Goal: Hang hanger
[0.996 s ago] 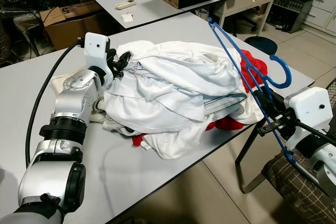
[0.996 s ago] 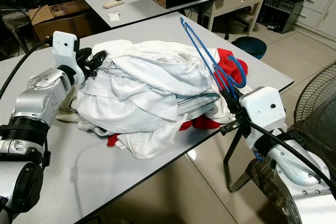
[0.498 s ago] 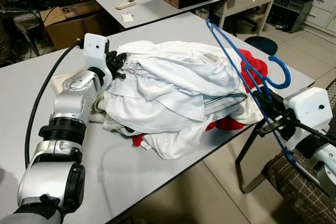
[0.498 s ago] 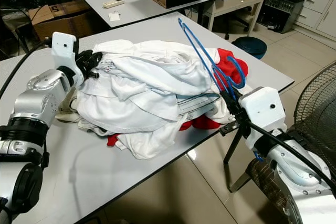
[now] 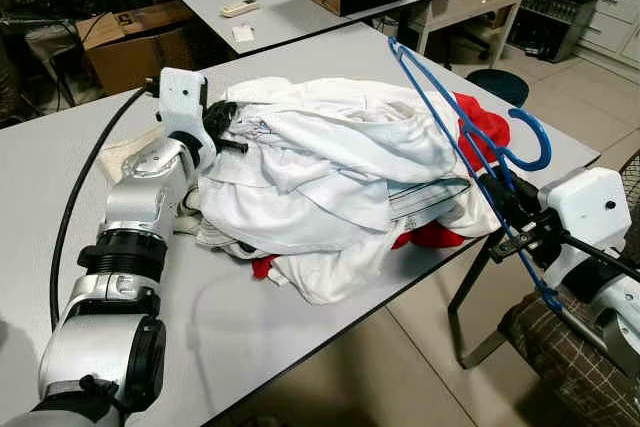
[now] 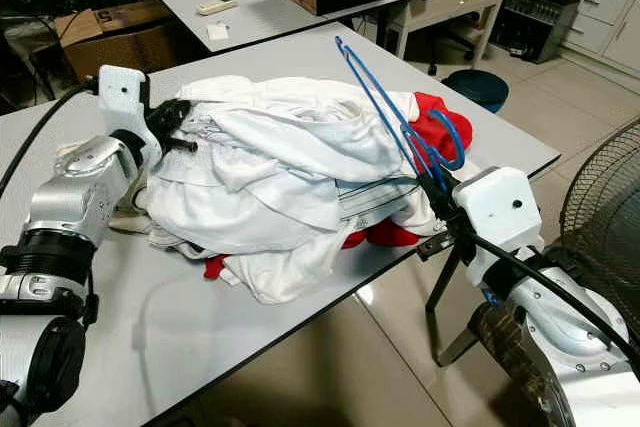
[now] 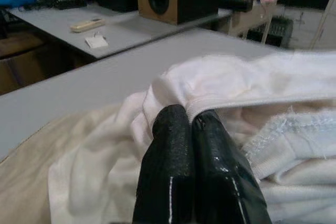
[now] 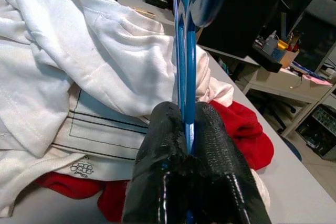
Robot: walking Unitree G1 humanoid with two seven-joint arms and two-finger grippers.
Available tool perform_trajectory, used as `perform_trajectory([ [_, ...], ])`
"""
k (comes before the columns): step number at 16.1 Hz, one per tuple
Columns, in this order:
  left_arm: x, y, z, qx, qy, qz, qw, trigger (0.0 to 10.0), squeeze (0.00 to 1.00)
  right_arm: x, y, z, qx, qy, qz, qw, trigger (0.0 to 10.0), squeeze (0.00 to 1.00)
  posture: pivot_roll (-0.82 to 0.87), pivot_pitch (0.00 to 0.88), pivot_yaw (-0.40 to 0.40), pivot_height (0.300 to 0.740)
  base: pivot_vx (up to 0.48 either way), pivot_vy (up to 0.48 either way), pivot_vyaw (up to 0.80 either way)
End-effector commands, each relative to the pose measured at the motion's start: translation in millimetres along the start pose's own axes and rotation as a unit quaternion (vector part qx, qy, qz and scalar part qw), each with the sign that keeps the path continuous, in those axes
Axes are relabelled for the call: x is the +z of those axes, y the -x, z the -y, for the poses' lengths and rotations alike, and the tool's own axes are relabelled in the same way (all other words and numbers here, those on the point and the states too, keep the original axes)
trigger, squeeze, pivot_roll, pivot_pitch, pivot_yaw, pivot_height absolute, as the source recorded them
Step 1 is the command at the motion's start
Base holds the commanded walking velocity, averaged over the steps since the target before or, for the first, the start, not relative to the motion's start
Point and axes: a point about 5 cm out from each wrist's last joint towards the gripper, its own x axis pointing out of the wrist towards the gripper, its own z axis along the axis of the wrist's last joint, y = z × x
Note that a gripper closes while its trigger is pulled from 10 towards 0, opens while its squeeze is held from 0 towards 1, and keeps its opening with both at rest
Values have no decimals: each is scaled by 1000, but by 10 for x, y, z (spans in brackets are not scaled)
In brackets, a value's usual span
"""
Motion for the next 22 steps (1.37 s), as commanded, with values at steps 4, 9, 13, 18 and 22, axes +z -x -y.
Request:
perform_trajectory([
  [4, 244, -24, 9, 9, 12, 56, 998, 0, 0, 27, -20, -8, 1, 1, 11, 1000, 10000, 0, -158, 0, 67, 740, 0, 0, 0],
  [9, 812, 5, -119, 53, 56, 194, 978, 0, 0, 104, -25, -18, 10, -7, 42, 999, 10000, 0, -154, 0, 70, 740, 0, 0, 0],
  [13, 1336, 117, -200, 33, 33, 261, 964, 0, 0, 269, -23, -197, 86, -38, 98, 991, 10000, 0, -146, 0, 71, 740, 0, 0, 0],
  [18, 1289, 124, -159, 28, 12, 253, 967, 0, 0, 260, 11, -303, 164, -43, 65, 983, 10000, 0, -138, 0, 67, 740, 0, 0, 0],
  [22, 999, 152, -224, 29, -21, 187, 982, 0, 0, 227, 34, -373, 193, -37, 37, 980, 10000, 0, -136, 0, 69, 740, 0, 0, 0],
])
